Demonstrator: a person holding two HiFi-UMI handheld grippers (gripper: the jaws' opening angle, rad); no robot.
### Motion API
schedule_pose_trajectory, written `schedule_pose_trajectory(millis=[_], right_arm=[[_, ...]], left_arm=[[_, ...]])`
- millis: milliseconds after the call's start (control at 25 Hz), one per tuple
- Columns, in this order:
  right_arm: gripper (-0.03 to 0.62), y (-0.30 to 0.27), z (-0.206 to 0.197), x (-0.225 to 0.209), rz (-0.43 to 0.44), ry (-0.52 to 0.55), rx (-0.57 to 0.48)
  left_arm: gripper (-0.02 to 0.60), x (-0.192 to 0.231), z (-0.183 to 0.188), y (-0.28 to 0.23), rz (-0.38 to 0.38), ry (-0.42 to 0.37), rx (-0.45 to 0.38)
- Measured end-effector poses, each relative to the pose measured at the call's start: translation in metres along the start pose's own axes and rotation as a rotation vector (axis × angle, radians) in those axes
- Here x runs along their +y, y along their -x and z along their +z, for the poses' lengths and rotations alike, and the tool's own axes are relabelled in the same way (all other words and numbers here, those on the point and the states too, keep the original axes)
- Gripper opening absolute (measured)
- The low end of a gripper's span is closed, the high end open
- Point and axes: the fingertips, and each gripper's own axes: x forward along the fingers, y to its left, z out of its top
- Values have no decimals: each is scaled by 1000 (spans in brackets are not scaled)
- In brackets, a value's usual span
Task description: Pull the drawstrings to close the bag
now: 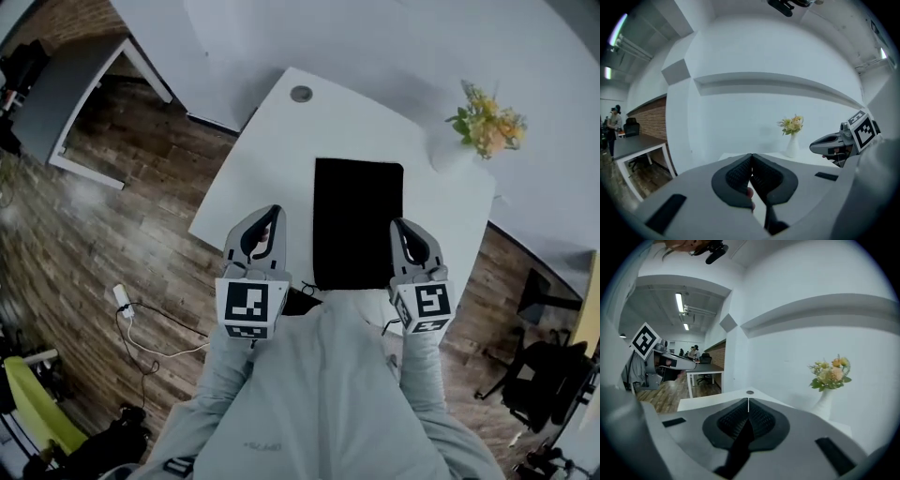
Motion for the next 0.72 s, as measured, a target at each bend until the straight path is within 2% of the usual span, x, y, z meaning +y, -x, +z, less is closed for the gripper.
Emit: schedule_pose_trajectory(millis=[200,520,720], right_arm=[[23,32,-18,-32,-178,-62,41],[23,72,-43,-40,-408,-142,123],[23,87,-54,-32,-491,-184,159]], left_arm=[[26,-32,7,-34,-177,-45,17],[26,-58,-1,-56,-418,-104,67],[25,-60,-9,-61,-492,-129,90]])
